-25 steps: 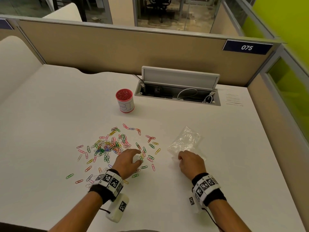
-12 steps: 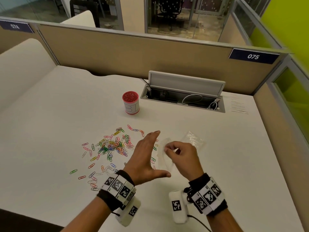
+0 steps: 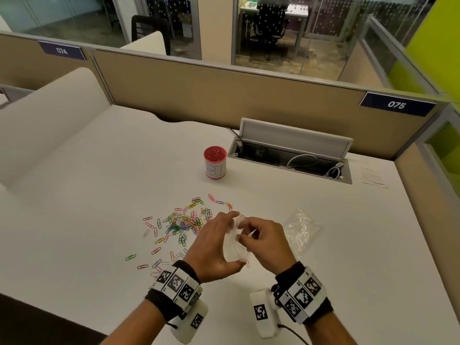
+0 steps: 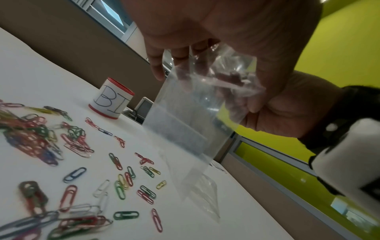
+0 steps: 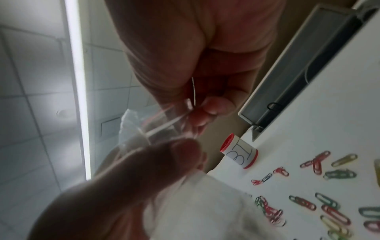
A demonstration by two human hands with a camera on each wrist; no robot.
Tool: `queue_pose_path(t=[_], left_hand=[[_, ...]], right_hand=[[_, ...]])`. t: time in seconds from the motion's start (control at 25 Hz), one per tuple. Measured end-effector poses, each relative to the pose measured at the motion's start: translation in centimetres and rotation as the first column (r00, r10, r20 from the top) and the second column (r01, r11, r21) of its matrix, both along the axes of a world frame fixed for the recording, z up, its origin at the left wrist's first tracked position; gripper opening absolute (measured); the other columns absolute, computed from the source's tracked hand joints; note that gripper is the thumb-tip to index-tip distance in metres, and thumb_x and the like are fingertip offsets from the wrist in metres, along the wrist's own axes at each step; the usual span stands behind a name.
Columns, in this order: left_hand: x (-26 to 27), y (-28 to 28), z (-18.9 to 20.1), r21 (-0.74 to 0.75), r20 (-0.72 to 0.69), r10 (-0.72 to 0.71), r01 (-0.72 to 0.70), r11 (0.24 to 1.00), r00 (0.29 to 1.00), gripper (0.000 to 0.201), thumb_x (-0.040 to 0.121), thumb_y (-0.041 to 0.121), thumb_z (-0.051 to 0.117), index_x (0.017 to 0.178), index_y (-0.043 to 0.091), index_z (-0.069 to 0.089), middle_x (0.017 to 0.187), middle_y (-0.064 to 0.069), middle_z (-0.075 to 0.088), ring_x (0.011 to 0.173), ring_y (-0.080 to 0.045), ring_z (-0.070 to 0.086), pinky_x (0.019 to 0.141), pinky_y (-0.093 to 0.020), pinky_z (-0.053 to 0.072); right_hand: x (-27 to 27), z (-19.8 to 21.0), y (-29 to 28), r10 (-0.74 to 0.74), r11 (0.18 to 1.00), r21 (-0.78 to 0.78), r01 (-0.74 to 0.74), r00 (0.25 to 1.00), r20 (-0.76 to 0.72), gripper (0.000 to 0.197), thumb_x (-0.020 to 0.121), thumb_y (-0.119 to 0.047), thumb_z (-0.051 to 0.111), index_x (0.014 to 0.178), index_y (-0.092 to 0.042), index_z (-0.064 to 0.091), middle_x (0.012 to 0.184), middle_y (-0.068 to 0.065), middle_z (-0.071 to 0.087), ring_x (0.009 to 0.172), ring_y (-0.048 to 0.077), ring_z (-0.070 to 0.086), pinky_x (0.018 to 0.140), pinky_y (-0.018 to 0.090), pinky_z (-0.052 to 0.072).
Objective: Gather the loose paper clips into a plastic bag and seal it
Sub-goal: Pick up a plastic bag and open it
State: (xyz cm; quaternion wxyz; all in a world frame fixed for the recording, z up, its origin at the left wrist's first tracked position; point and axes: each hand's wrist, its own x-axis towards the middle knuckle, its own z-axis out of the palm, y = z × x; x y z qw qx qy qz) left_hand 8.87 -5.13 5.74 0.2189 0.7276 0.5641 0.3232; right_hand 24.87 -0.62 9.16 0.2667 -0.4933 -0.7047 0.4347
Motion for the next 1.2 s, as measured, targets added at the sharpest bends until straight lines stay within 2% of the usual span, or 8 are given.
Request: queue_pose_path(t=[0.12,0.2,0.32,0.44,0.6,0.88,1.12,1.2], left_hand=[[-1.9,-0.2,0.4,0.010,-0.066,0.043,-0.043,0.999,0.997,0.087,0.064,0.049,0.074,0.134,0.030,0.025,0.111,0.005,0.049,0.094,-0.009,0.049,0.083,-0.032,0.049],[-3.1,-0.2,0.8,-0.003,-0.086,0.085,-0.086,0.996,0.993,0.087,0.065,0.052,0.071,0.136,0.029,0.026,0.112,0.005,0.048,0.093,-0.009,0.047,0.083,-0.032,0.048],[-5.0,0.0,1.0,-0.022,-0.055,0.103,-0.104,0.994,0.993,0.088,0.069,0.057,0.065,0.141,0.023,0.028,0.118,0.004,0.047,0.101,-0.011,0.048,0.087,-0.036,0.048],[-6.9,0.2,1.0,-0.053,-0.089,0.099,-0.104,0.993,0.991,0.097,0.067,0.065,0.063,0.145,0.023,0.023,0.129,0.003,0.045,0.114,-0.015,0.047,0.094,-0.039,0.047],[-8.8,0.2,0.7,-0.068,-0.120,0.101,-0.110,0.992,0.988,0.108,0.062,0.065,0.067,0.147,0.023,0.016,0.140,0.004,0.036,0.124,-0.014,0.041,0.099,-0.038,0.043],[-13.6,1.0,-0.2,-0.078,-0.225,0.171,-0.193,0.978,0.959,0.109,0.062,0.052,0.068,0.149,0.022,0.009,0.125,0.003,0.045,0.109,-0.016,0.046,0.097,-0.037,0.041],[-18.0,1.6,-1.1,-0.137,-0.246,0.076,-0.112,0.984,0.966,0.104,0.060,0.058,0.063,0.148,0.024,0.019,0.112,0.008,0.050,0.102,-0.015,0.045,0.096,-0.037,0.040],[-18.9,1.6,-1.4,-0.157,-0.209,0.037,-0.071,0.985,0.977,0.101,0.060,0.053,0.066,0.147,0.026,0.022,0.103,0.011,0.049,0.099,-0.013,0.045,0.095,-0.036,0.041]], right_hand=[[-1.0,0.4,0.1,-0.022,0.997,0.076,0.017,0.998,0.065,0.021,0.079,-0.025,0.074,0.094,-0.028,0.059,0.082,-0.011,0.065,0.057,0.006,0.058,0.063,0.024,0.055],[-1.7,0.6,0.0,0.036,0.993,0.110,-0.036,0.999,0.003,0.019,0.082,-0.035,0.069,0.093,-0.030,0.055,0.096,-0.014,0.063,0.071,0.007,0.062,0.064,0.025,0.055],[-3.0,0.3,-0.5,0.253,0.963,0.096,-0.252,0.968,0.004,0.026,0.079,-0.051,0.064,0.096,-0.032,0.064,0.129,-0.022,0.048,0.112,0.005,0.054,0.086,0.027,0.051],[-4.6,-0.2,-0.6,0.314,0.944,0.074,-0.322,0.944,0.104,0.015,0.077,-0.047,0.067,0.084,-0.034,0.068,0.142,-0.025,0.038,0.126,0.001,0.043,0.102,0.033,0.041],[-7.2,0.2,-0.8,0.236,0.966,0.098,-0.237,0.971,0.027,0.008,0.081,-0.030,0.069,0.073,-0.031,0.068,0.141,-0.025,0.042,0.130,0.000,0.038,0.107,0.039,0.038],[-10.7,-0.2,-1.5,0.145,0.971,0.180,-0.156,0.987,0.072,0.016,0.081,-0.031,0.072,0.069,-0.022,0.065,0.140,-0.027,0.041,0.132,0.000,0.036,0.103,0.023,0.032],[-12.6,-1.9,-1.6,0.014,0.990,0.143,-0.005,0.998,-0.062,0.016,0.081,-0.021,0.072,0.066,-0.018,0.065,0.132,-0.024,0.051,0.113,0.005,0.057,0.092,0.032,0.053],[-12.9,-2.3,-1.8,-0.036,0.992,0.115,0.051,0.991,-0.126,0.018,0.082,-0.016,0.071,0.065,-0.015,0.065,0.135,-0.022,0.051,0.112,0.005,0.060,0.089,0.027,0.054]])
